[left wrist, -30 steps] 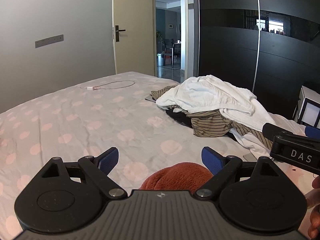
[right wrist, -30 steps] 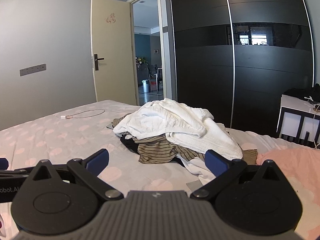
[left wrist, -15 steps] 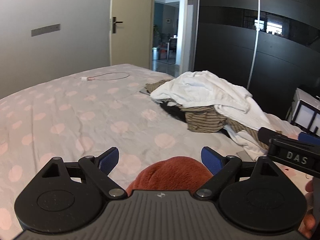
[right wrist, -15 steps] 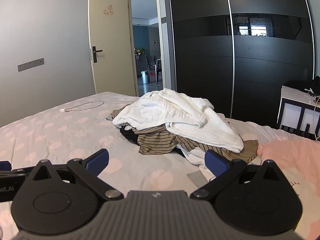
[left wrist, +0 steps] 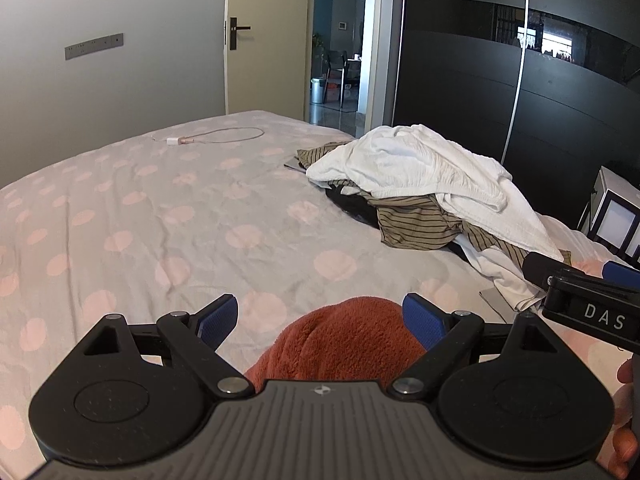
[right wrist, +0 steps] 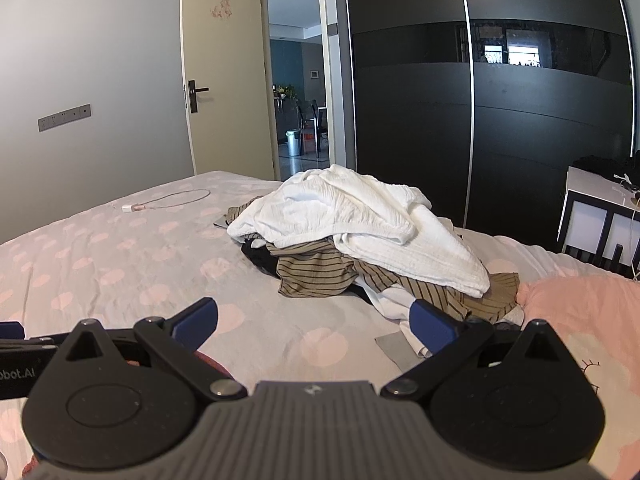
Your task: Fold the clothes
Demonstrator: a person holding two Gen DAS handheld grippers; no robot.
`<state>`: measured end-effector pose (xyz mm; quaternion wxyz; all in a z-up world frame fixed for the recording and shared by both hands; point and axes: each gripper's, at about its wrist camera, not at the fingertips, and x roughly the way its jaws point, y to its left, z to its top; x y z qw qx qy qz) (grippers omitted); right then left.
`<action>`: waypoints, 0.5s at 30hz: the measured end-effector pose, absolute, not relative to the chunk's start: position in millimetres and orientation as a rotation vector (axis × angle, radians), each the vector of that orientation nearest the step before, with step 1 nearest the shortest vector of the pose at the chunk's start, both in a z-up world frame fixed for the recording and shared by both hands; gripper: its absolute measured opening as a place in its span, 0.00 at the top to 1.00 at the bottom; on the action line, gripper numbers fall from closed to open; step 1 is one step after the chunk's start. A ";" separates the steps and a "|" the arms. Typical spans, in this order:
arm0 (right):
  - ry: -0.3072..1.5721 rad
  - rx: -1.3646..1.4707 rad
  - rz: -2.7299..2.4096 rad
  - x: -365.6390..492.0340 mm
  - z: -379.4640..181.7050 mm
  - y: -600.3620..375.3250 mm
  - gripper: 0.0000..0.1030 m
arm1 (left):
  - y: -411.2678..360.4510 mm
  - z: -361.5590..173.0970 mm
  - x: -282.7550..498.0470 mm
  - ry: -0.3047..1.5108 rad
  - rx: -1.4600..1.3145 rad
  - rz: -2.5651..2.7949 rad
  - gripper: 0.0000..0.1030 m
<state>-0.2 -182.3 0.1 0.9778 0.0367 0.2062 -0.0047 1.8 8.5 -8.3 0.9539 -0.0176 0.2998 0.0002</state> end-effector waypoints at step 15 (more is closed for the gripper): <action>0.441 0.071 -0.006 2.9 -1.8 -185.8 0.00 | 8.5 -8.4 2.7 0.631 -0.038 -0.011 0.00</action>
